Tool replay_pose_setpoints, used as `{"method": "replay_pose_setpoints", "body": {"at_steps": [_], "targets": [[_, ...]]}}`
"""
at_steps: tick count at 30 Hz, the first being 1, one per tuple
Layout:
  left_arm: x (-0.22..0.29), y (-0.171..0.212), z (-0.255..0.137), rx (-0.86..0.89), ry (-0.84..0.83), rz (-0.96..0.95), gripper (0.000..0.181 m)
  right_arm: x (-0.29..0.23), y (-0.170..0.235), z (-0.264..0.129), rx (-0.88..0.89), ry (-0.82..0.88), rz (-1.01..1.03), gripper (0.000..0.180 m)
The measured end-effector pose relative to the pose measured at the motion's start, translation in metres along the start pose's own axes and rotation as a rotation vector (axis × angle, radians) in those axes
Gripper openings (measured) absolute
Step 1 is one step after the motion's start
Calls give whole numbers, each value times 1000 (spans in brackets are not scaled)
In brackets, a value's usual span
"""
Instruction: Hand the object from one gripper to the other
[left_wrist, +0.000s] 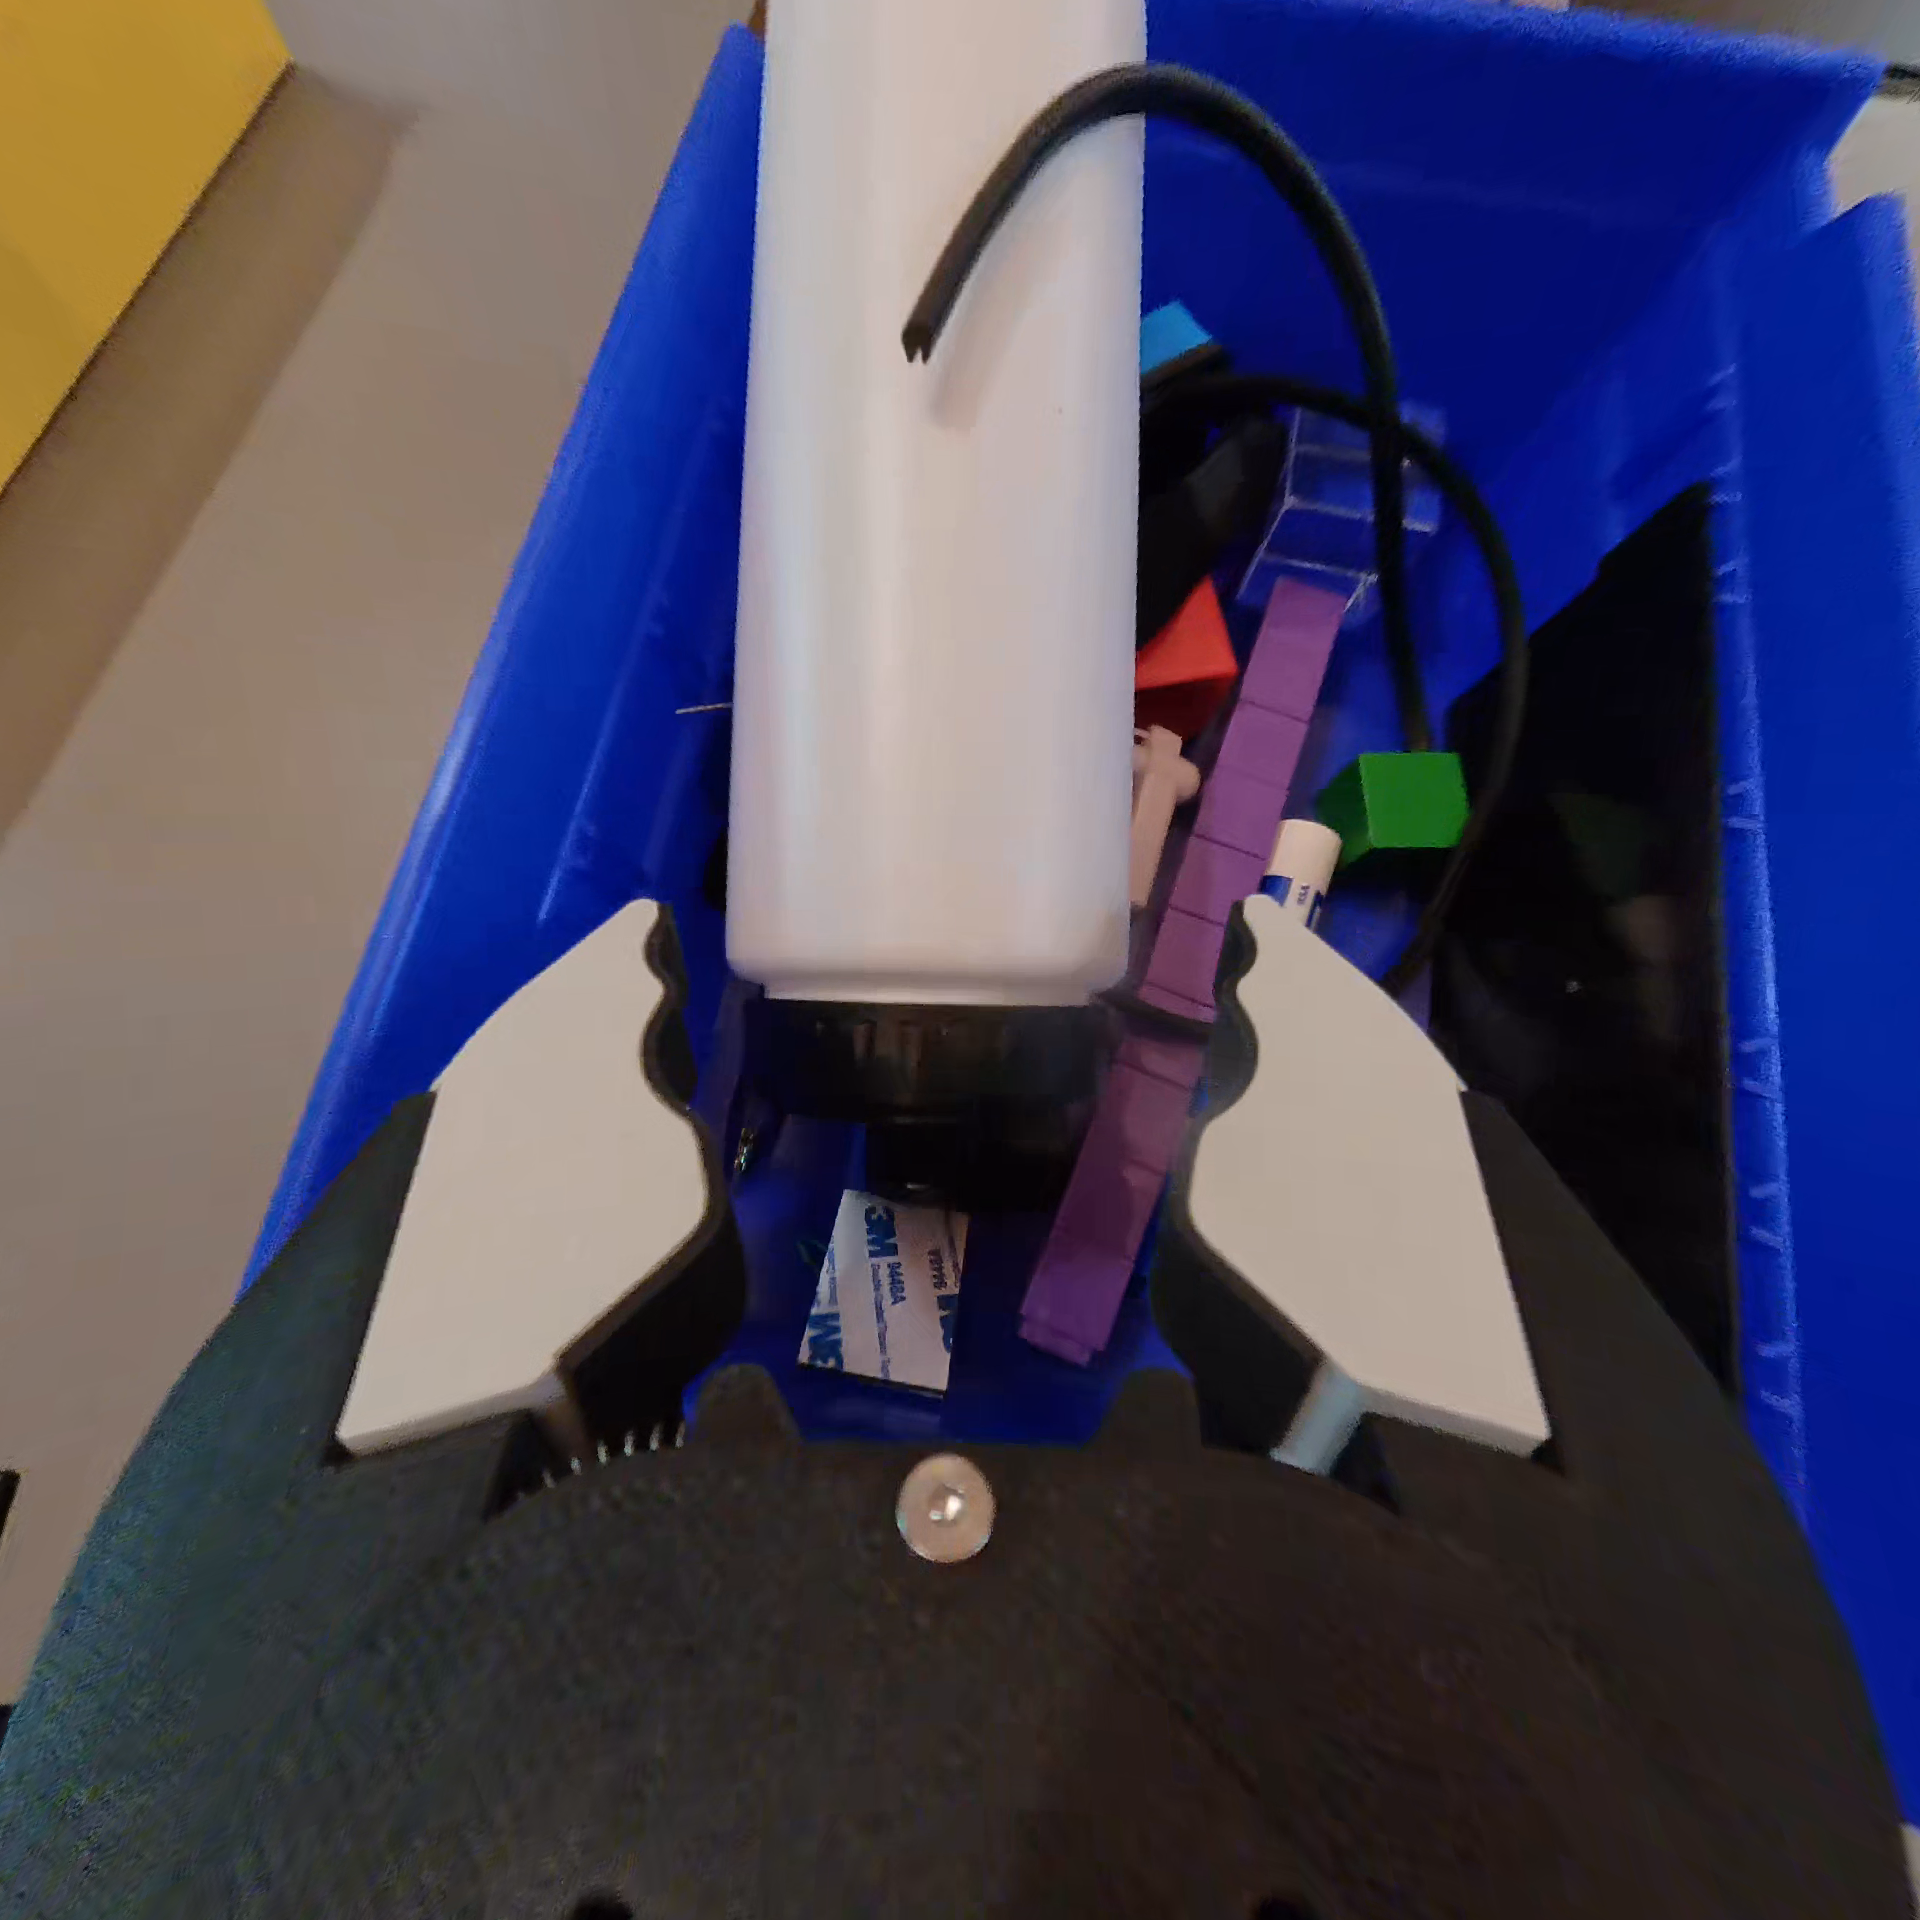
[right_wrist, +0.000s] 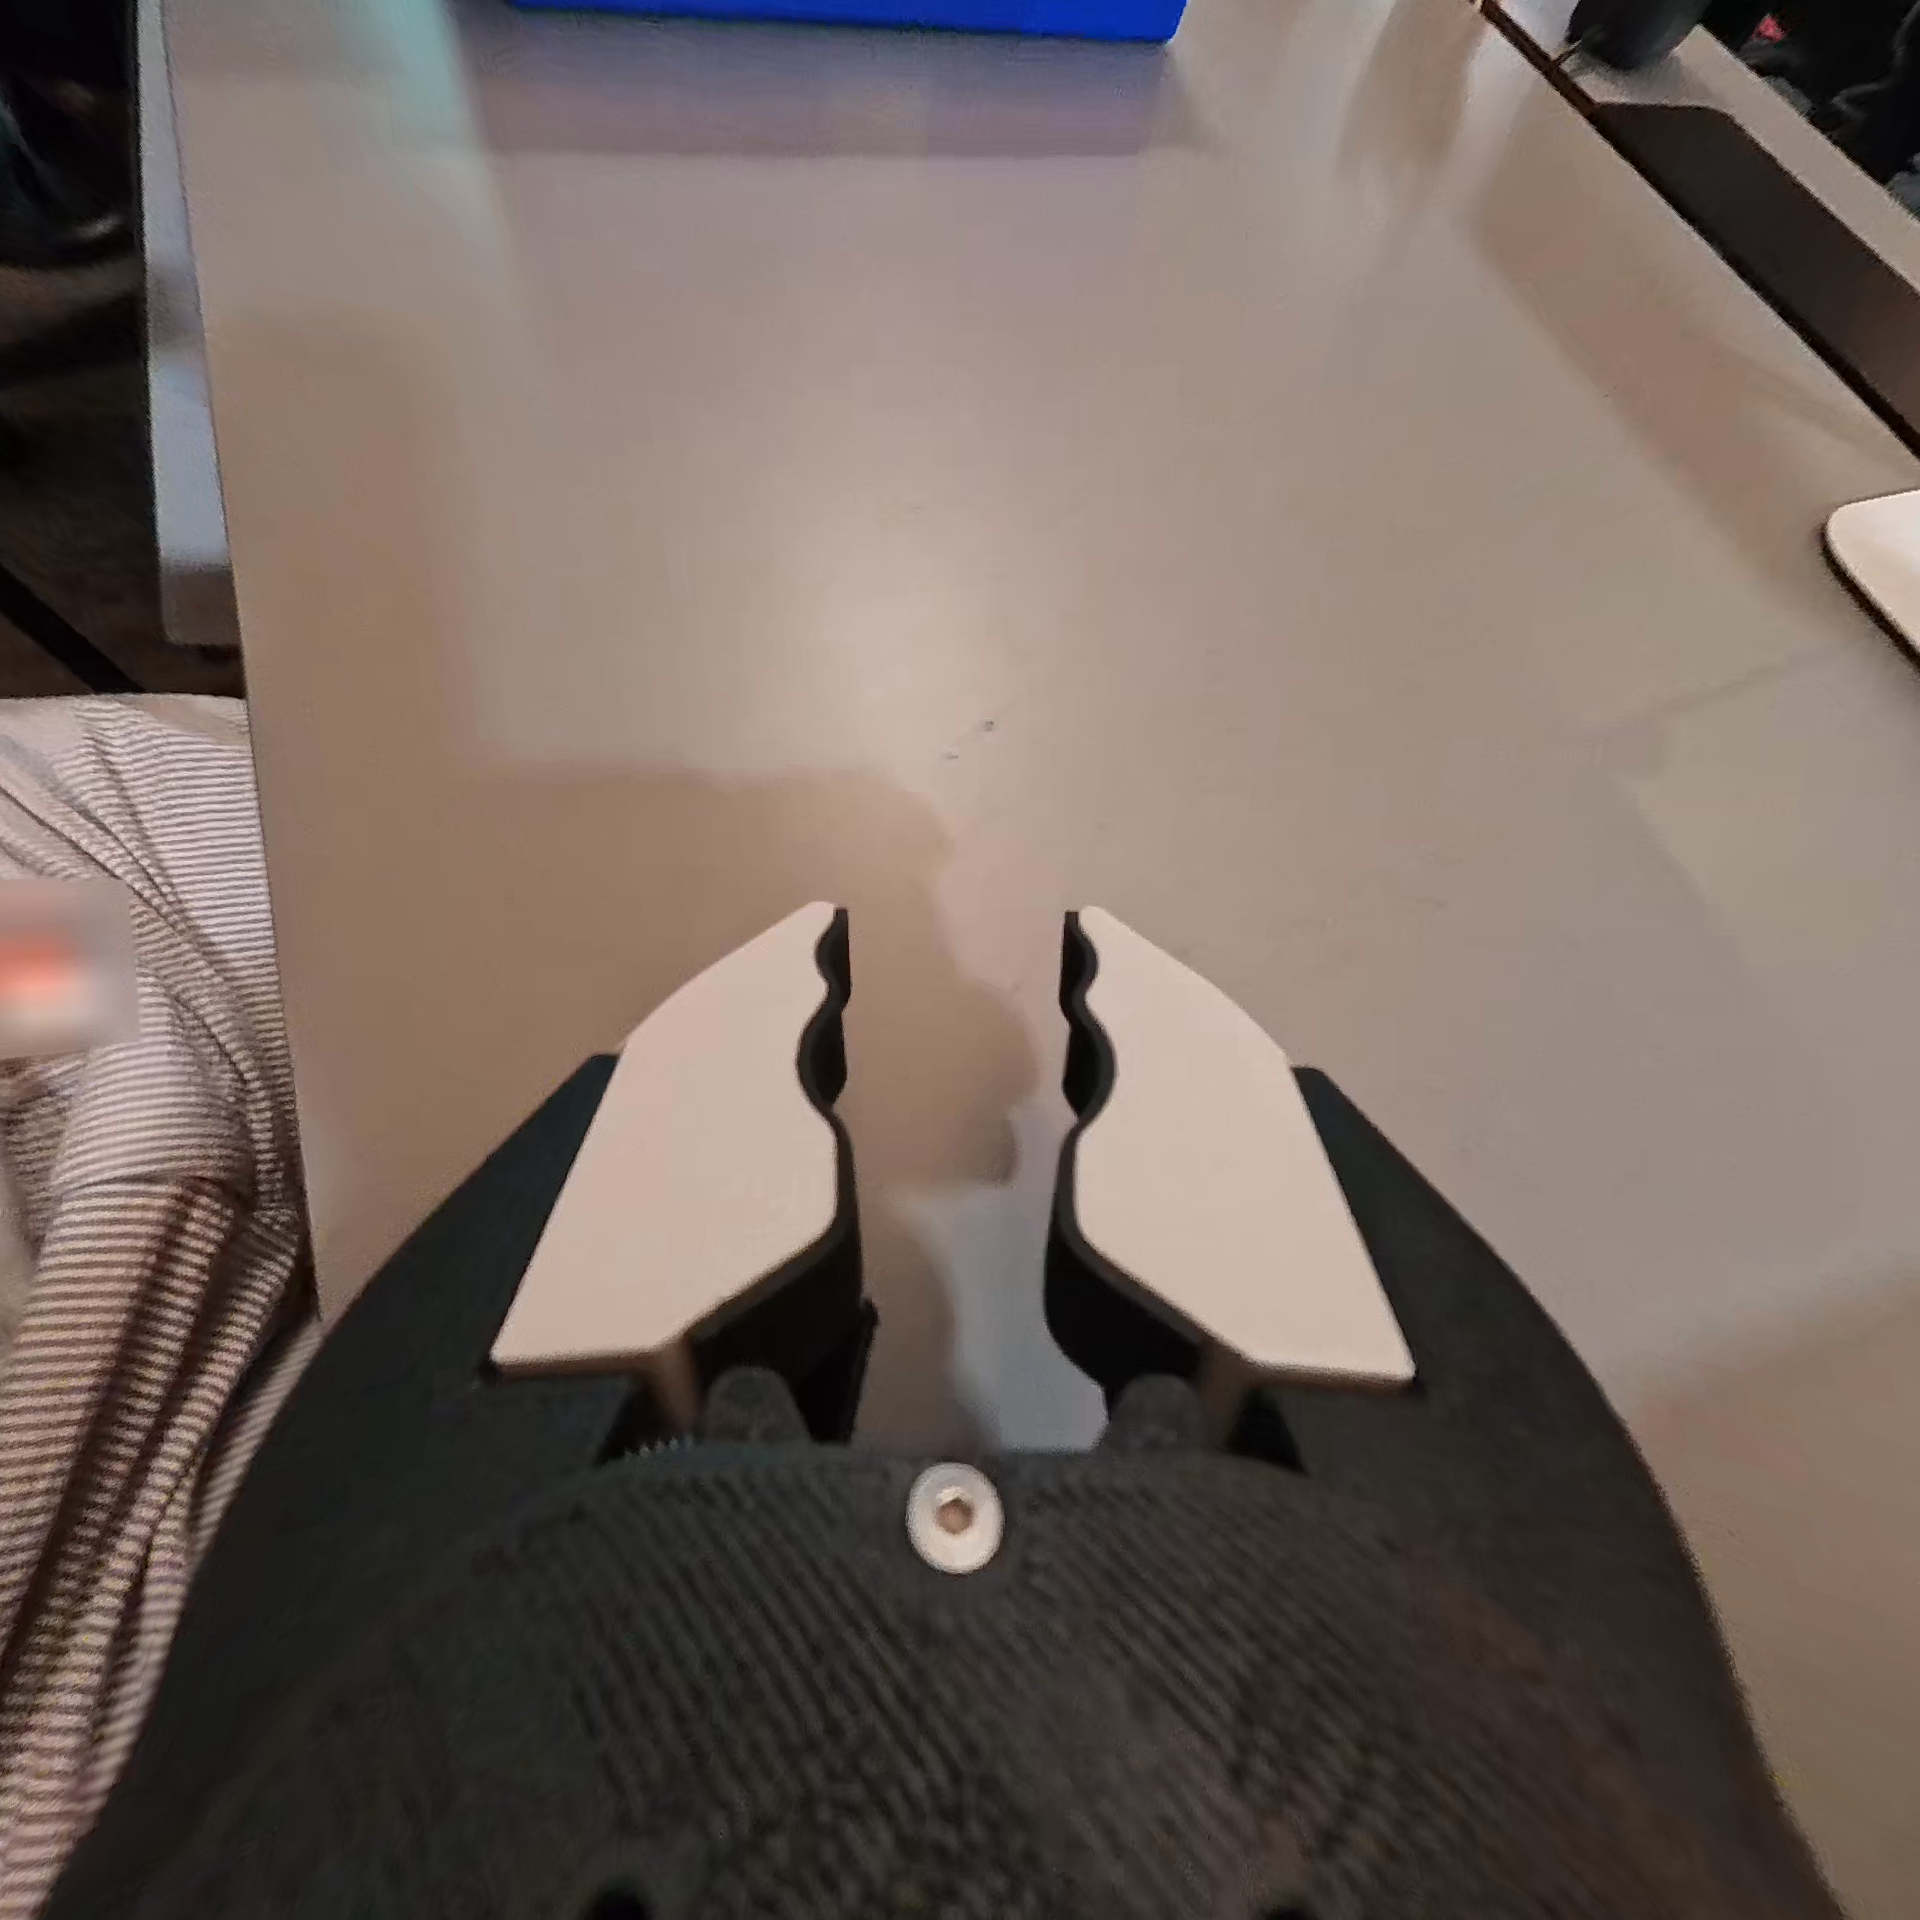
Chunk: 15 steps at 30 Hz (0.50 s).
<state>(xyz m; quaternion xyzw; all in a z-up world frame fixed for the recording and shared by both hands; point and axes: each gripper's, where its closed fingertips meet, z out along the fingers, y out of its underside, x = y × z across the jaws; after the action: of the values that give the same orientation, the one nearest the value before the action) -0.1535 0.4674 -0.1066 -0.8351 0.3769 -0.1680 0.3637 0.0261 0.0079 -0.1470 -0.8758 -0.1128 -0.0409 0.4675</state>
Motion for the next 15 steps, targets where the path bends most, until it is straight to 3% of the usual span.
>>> {"method": "replay_pose_setpoints", "body": {"at_steps": [2, 6, 15], "targets": [[0, 2, 6, -19, -11, 12, 101, -1, 2, -1, -7, 10, -18, 39], [-2, 5, 15, -72, -42, 35, 102, -4, 7, -8, -12, 5, -9, 17], [-4, 14, 39, -237, -173, 170, 121, 12, 15, -26, 6, 86, 80, 32]]}}
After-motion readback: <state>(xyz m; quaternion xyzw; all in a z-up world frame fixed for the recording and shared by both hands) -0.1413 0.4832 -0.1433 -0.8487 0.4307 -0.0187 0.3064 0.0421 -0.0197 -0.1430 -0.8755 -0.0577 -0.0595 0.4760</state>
